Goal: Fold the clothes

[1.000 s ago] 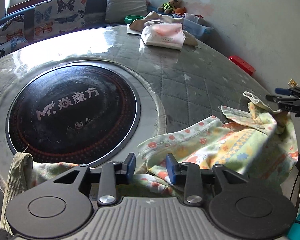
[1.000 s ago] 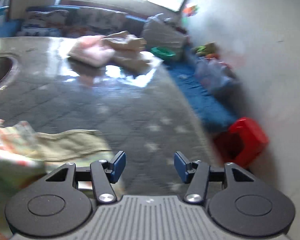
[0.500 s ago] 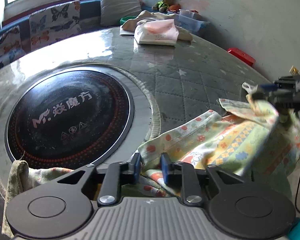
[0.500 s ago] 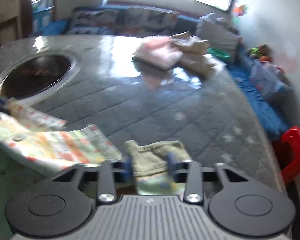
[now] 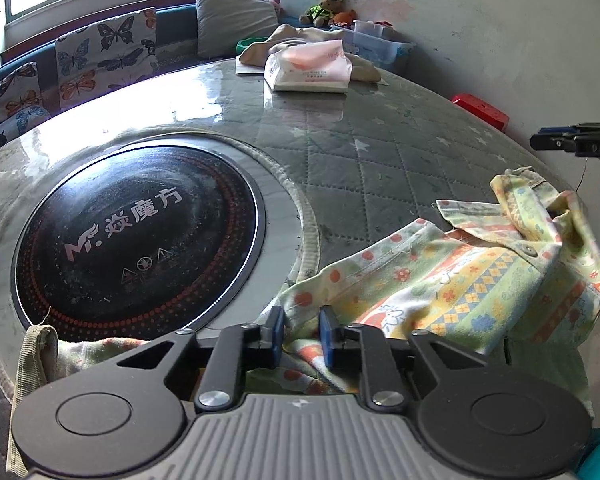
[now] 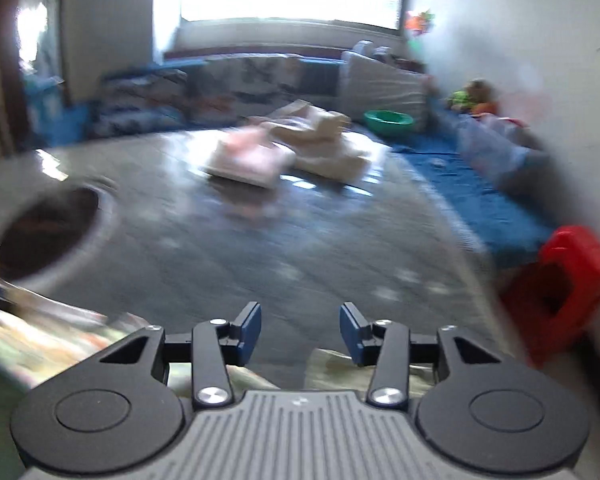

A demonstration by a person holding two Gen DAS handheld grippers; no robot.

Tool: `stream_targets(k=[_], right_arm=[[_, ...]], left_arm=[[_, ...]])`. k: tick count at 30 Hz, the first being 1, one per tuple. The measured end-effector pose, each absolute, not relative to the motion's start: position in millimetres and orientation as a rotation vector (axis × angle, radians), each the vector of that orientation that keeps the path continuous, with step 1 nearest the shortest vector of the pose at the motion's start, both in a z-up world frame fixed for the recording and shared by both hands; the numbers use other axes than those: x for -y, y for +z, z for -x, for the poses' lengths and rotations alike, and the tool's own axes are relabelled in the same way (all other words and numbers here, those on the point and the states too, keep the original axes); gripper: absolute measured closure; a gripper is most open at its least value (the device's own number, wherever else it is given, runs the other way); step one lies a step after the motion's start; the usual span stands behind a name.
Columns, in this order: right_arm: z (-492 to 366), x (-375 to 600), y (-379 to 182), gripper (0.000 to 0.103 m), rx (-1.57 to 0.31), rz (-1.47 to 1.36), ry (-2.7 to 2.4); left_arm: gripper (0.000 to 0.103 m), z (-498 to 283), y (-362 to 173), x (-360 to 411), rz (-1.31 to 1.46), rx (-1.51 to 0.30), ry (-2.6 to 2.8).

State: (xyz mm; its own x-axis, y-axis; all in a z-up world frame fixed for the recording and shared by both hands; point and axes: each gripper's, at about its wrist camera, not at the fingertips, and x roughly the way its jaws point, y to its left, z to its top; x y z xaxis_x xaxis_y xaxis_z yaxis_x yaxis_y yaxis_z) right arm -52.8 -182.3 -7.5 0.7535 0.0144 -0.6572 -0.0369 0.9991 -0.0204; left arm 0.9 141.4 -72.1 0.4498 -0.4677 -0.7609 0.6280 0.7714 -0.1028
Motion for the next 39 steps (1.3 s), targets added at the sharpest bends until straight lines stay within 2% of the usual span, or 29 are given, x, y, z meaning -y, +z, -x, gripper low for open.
stream_targets(k=[6, 8, 10, 14, 16, 19, 20, 21, 22, 25, 27, 30, 37, 39], right_arm=[[21.8, 154.1, -28.5, 0.056, -0.905, 0.038, 0.184], [13.7, 150.2, -43.2, 0.059, -0.971, 0.035, 0.188], [6.8, 149.0, -53.0, 0.082, -1.015, 0.018, 0.201], [1.8, 142.6, -42.2, 0.090, -0.939, 0.036, 0.218], [4.6, 143.7, -21.0, 0.094, -0.795, 0.014, 0.207], [14.8, 149.8, -1.2, 0.094, -0.626, -0.024, 0.181], [14.6, 150.6, -1.4, 0.094, -0.622, -0.022, 0.168], [11.5, 150.4, -6.6, 0.092, -0.657, -0.009, 0.151], [7.1, 149.9, -14.1, 0.085, -0.705, 0.002, 0.136], [-5.8, 148.9, -37.1, 0.082, -0.828, 0.007, 0.116], [-11.5, 148.6, -39.3, 0.081, -0.832, -0.009, 0.126], [-32.3, 146.9, -36.1, 0.068, -0.836, -0.048, 0.158], [-79.8, 120.6, -57.8, 0.066, -0.896, 0.000, 0.212], [-88.7, 108.8, -63.9, 0.060, -0.905, 0.023, 0.226]], left_arm=[[0.095, 2.2, -64.8, -139.6, -0.220, -0.820, -0.676], [0.095, 1.3, -59.6, -142.3, -0.206, -0.799, -0.672], [0.095, -1.4, -52.7, -144.4, -0.201, -0.775, -0.661], [0.096, -13.0, -35.0, -147.2, -0.203, -0.704, -0.606], [0.096, -20.7, -22.5, -154.4, -0.173, -0.649, -0.558], [0.096, -32.6, -9.5, -171.4, -0.094, -0.582, -0.481], [0.096, -36.4, -7.2, -177.2, -0.068, -0.567, -0.457], [0.096, -40.5, -9.4, -180.5, -0.062, -0.569, -0.440], [0.096, -45.9, -15.9, -182.3, -0.067, -0.590, -0.425], [0.096, -59.5, -36.7, -182.8, -0.097, -0.661, -0.390], [0.096, -66.9, -46.9, -182.9, -0.107, -0.694, -0.379], [0.096, -76.4, -56.5, -180.8, -0.123, -0.724, -0.364], [0.096, -97.8, -57.2, -175.2, -0.182, -0.689, -0.325], [0.096, -105.1, -56.8, -180.6, -0.182, -0.691, -0.311]])
